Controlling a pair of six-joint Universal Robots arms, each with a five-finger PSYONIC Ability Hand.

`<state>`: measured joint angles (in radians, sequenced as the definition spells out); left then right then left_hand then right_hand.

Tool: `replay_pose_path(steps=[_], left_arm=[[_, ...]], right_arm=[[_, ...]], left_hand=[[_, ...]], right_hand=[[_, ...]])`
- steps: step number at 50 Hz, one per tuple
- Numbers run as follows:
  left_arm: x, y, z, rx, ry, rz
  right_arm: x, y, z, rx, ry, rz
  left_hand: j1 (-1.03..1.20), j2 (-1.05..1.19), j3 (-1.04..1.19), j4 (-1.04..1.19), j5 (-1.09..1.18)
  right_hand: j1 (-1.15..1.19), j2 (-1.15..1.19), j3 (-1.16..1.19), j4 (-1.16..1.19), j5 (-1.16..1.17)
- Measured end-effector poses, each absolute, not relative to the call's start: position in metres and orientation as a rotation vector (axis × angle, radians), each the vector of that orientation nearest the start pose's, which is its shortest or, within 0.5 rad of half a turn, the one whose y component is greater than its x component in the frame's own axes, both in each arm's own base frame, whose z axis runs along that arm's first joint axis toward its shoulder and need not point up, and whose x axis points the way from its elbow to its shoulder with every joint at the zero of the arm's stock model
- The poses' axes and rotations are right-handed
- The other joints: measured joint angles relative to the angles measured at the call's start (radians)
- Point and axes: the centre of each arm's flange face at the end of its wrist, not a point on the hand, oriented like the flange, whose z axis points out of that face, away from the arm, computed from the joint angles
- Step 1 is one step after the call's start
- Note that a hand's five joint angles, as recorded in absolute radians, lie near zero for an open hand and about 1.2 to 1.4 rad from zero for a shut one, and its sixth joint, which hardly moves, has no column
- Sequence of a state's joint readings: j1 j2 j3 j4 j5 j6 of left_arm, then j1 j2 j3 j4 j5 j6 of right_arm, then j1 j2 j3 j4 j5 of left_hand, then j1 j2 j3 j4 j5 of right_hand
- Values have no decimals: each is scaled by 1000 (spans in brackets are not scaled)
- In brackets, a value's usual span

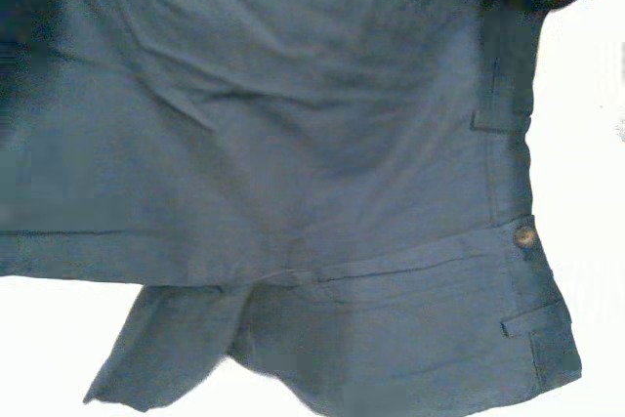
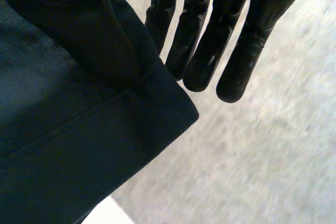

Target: Fold the shorts.

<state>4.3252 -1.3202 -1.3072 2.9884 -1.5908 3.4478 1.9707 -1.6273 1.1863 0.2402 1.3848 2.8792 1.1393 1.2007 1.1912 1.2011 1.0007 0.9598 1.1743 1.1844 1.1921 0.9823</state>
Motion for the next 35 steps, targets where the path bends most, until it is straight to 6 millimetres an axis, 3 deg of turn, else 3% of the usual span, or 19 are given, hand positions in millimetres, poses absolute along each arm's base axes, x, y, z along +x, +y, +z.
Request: replay_pose_path(steps=[2,3,5,6,10,13,14,15,16,20,21,22,23,24,25,26,27,35], left_arm=[[-218,-191,431,618,1787,-2576],[-226,-212,413,642,1853,-2519],[-233,-230,398,661,1904,-2473],[-242,-252,382,674,1938,-2438],[-262,-302,353,679,1955,-2414],[-278,-342,335,663,1919,-2444],[-279,-346,334,660,1912,-2450],[-288,-365,327,646,1880,-2478],[-288,-365,327,646,1880,-2478],[-308,-406,308,610,1796,-2552],[-312,-414,303,603,1777,-2569],[-312,-414,303,603,1777,-2569],[-316,-419,298,601,1764,-2582],[-318,-422,295,600,1756,-2590],[-324,-426,288,602,1738,-2610],[-324,-426,288,602,1738,-2610],[-331,-428,281,608,1727,-2626],[-335,-415,265,647,1797,-2583]], right_arm=[[253,-217,406,-822,1738,-2208],[258,-230,392,-840,1790,-2174],[263,-243,378,-855,1836,-2145],[270,-261,361,-863,1884,-2126],[281,-298,332,-841,1938,-2149],[289,-324,317,-800,1921,-2226],[292,-332,312,-784,1906,-2261],[297,-347,304,-757,1866,-2331],[297,-347,304,-757,1866,-2331],[310,-378,284,-717,1729,-2513],[314,-385,278,-717,1693,-2554],[314,-385,278,-717,1693,-2554],[317,-389,274,-721,1673,-2574],[319,-392,270,-728,1662,-2586],[322,-395,264,-744,1656,-2590],[322,-395,264,-744,1656,-2590],[326,-398,253,-788,1677,-2563],[320,-382,245,-881,1843,-2394]], left_hand=[[0,0,0,0,0],[0,1,0,0,0],[0,1,0,0,0],[0,1,0,0,0],[0,1,1,0,0],[0,1,1,0,0],[0,1,1,0,0],[0,1,1,0,0],[0,1,1,0,0],[-8,-20,-14,-16,-10],[-128,-159,-153,-160,-131],[-128,-159,-153,-160,-131],[-385,-409,-399,-389,-357],[-385,-409,-399,-389,-357],[-699,-659,-645,-662,-630],[-699,-659,-645,-662,-630],[-938,-970,-955,-975,-943],[-939,-997,-974,-993,-952]], right_hand=[[0,0,0,0,0],[5,4,0,0,0],[5,4,0,0,0],[5,4,0,0,0],[5,4,0,0,0],[5,4,0,0,0],[5,4,0,0,0],[5,4,0,0,0],[5,4,0,0,0],[-32,-27,-32,-32,-31],[-100,-114,-99,-99,-97],[-100,-114,-99,-99,-97],[-100,-114,-99,-99,-97],[-100,-114,-99,-99,-97],[-100,-114,-99,-99,-97],[-100,-114,-99,-99,-97],[-755,-943,-952,-950,-906],[-756,-953,-970,-956,-917]])
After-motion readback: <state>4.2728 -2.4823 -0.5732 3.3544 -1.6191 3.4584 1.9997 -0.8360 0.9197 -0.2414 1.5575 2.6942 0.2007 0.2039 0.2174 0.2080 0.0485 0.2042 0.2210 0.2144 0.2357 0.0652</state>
